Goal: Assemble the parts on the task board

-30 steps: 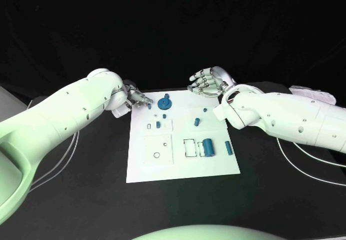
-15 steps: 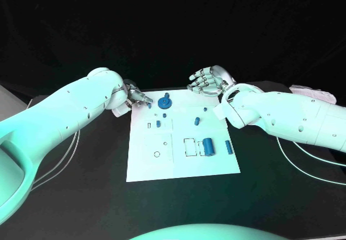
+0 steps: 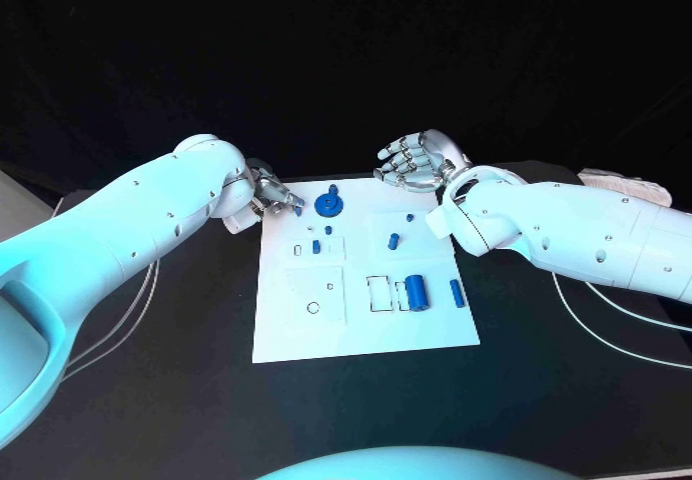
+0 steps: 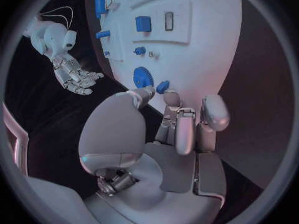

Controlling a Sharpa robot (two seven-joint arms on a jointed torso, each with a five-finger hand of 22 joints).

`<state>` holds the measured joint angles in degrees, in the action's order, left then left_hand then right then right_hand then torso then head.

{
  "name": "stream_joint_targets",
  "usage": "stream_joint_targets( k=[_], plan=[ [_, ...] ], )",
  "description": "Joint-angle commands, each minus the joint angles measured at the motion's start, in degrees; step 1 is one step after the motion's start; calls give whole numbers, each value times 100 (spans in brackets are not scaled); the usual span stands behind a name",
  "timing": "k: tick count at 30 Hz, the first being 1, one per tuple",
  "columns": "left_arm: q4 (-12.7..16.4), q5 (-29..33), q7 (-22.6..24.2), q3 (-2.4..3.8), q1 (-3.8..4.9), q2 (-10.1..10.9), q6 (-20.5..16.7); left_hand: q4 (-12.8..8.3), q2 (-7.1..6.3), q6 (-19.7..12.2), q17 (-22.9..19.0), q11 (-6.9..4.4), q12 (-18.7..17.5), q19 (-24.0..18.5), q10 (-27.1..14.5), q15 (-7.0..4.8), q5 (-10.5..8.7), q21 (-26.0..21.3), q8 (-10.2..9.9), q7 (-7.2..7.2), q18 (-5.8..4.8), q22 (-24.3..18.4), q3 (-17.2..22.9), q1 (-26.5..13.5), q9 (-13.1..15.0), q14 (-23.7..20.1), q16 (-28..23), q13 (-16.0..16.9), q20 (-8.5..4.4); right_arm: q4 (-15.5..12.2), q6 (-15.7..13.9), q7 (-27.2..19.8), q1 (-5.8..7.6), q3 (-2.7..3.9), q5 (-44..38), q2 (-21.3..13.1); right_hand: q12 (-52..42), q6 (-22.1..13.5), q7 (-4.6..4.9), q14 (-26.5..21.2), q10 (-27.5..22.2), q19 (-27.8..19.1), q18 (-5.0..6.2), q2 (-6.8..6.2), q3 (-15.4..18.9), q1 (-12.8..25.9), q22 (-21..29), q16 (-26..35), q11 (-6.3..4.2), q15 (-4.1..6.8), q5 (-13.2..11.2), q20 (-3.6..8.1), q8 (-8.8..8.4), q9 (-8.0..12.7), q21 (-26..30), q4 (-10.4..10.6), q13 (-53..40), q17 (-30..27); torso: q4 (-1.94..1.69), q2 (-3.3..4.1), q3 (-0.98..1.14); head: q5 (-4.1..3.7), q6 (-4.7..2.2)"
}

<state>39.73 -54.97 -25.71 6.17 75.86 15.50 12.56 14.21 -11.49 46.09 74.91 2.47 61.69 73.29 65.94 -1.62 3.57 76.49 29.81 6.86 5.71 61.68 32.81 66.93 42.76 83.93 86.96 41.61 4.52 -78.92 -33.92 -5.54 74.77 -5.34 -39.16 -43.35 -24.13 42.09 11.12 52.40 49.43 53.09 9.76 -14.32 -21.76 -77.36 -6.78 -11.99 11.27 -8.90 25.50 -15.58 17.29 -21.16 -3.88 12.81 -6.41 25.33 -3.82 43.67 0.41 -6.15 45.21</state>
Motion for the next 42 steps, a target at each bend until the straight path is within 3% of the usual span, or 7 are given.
stream_joint_targets(
  k=[1,20,33,35,39,40,42],
  plan=[
    [0,-8,66,0,1,-21,129,-42,-16,17,896,-29,21,39,3,27,-31,4,5,-18,19,14,-3,66,2,388,18,9,24,-6,51,-61,2,5,-33,5,-21,-22,353,-43,-26,-39,78,43,42,-8,5,35,-3,-12,23,19,33,6,12,-6,6,-4,1,3,3,-2,4],
    [-36,2,88,-5,-1,-39,193,-205,133,51,941,-70,52,60,33,-9,-28,29,41,-60,12,58,179,400,1,407,44,28,1,-10,53,-60,2,5,-33,12,-21,-22,353,-43,-26,-39,78,43,42,-8,5,35,-3,-12,23,19,33,6,12,-6,6,-4,8,7,2,-12,23],
    [-48,127,156,-16,-3,-41,286,-675,319,71,959,-112,16,47,28,-49,95,33,161,-101,13,59,784,772,61,413,56,-21,-31,-6,64,-59,2,5,-33,10,-42,-24,356,-41,-33,-43,79,51,54,-9,34,47,-1,-14,27,16,42,10,7,-7,35,-20,-3,-8,-4,-17,36],
    [-47,138,165,-16,-3,-38,290,-824,313,50,955,-109,9,46,47,-39,478,39,253,-71,15,66,911,736,138,411,55,-30,-36,-4,66,-59,2,5,-32,9,-42,-24,356,-41,-33,-43,79,51,54,-9,34,47,-1,-14,27,16,42,10,7,-7,35,-20,-1,-7,-3,-15,30],
    [-45,148,178,-17,-4,-34,299,-952,336,6,955,-97,-4,37,62,-38,692,40,328,-73,14,60,988,704,211,411,56,-45,-24,0,71,-57,2,5,-30,9,-44,-24,357,-40,-33,-43,79,52,56,-7,37,48,0,-14,28,16,44,10,7,-6,38,-22,-2,-10,-4,-5,22],
    [-43,149,180,-17,-4,-34,304,-1018,339,-9,947,-69,-12,37,68,-32,1087,46,370,-53,16,64,1062,667,253,408,53,-52,-28,1,74,-56,2,5,-30,9,-44,-24,357,-40,-33,-43,79,52,56,-7,37,48,0,-14,28,16,44,10,7,-6,38,-22,-3,-9,-4,-3,19],
    [-39,152,181,-17,-4,-35,309,-1110,360,-32,950,-73,-15,32,74,-25,1282,53,395,-39,16,64,1161,637,285,409,55,-56,-15,2,80,-56,2,5,-30,11,-44,-24,357,-40,-33,-43,79,52,56,-7,37,48,0,-14,28,16,44,10,7,-6,38,-22,-4,-10,-5,0,16]
  ],
)
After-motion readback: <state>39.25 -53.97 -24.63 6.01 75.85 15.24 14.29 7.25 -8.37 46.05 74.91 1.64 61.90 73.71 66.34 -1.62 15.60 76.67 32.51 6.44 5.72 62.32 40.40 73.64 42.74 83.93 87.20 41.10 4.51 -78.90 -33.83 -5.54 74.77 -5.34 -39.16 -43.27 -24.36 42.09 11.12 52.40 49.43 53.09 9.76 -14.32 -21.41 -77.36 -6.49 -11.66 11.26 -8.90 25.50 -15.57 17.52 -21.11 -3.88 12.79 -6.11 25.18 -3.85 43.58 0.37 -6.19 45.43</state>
